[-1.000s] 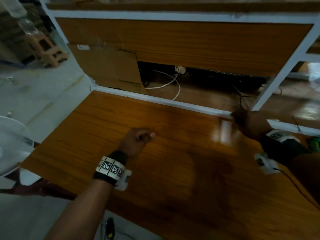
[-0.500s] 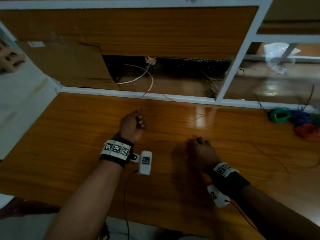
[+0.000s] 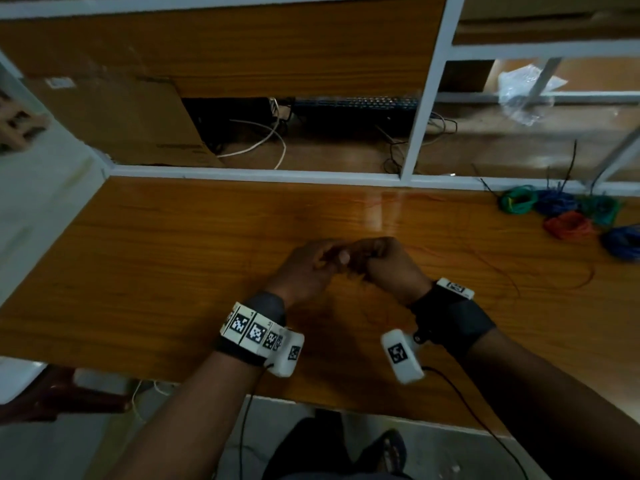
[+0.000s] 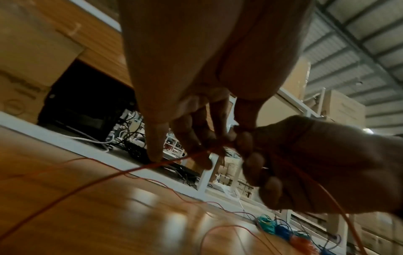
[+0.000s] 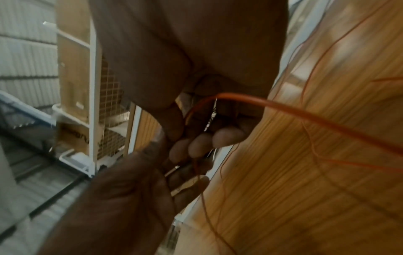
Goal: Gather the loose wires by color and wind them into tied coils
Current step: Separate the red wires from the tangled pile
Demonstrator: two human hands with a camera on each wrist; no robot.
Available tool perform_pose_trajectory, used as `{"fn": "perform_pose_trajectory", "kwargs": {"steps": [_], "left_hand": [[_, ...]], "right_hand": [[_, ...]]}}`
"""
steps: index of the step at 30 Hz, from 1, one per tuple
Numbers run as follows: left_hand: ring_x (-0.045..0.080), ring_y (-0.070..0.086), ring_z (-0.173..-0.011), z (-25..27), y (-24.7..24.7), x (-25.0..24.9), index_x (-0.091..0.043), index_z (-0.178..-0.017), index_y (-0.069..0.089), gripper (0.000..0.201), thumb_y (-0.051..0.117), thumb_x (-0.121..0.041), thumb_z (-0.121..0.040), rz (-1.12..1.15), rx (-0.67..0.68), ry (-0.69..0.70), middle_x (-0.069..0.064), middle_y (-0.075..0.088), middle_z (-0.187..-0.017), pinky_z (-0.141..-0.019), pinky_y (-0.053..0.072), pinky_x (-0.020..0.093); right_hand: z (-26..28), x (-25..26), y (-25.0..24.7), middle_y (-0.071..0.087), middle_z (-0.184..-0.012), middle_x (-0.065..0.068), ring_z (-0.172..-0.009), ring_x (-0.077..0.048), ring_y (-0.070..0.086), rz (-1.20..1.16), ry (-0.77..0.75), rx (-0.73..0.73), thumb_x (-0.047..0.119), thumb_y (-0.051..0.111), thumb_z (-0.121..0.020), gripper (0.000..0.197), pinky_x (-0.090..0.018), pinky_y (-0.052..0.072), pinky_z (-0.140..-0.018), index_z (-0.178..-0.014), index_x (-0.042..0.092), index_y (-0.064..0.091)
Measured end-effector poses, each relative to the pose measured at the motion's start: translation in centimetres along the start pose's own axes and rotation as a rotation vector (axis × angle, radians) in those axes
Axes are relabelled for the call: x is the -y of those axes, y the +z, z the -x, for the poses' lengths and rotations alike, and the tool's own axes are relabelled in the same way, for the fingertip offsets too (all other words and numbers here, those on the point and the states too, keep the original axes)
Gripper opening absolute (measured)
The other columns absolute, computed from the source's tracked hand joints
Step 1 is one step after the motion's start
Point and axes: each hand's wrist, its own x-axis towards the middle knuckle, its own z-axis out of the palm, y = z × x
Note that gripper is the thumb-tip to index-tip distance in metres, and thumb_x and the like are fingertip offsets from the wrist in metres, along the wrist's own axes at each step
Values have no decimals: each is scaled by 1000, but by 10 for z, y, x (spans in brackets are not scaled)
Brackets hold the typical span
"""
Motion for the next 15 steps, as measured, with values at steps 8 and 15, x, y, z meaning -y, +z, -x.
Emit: {"fn": "perform_pose_trajectory", "kwargs": {"steps": [8, 15], "left_hand": [[-7, 63, -81, -5, -49, 0, -31, -89, 72, 2, 71, -30, -91, 49, -270, 168, -17, 69, -90, -73, 50, 13], [23, 63, -106, -32, -97, 32, -24, -103, 70, 22, 64, -42, -92, -120, -401, 145, 2, 68, -111, -92, 50, 40]], "right_hand": [[55, -6, -19, 69, -76, -7, -67, -18, 65, -104, 45, 108, 30, 71, -98, 18, -31, 51, -62, -97, 13, 74], [102, -12, 2, 67, -72, 0, -68, -24, 65, 231, -64, -144, 41, 55, -107, 27, -58, 54, -71, -87, 31, 71]]}}
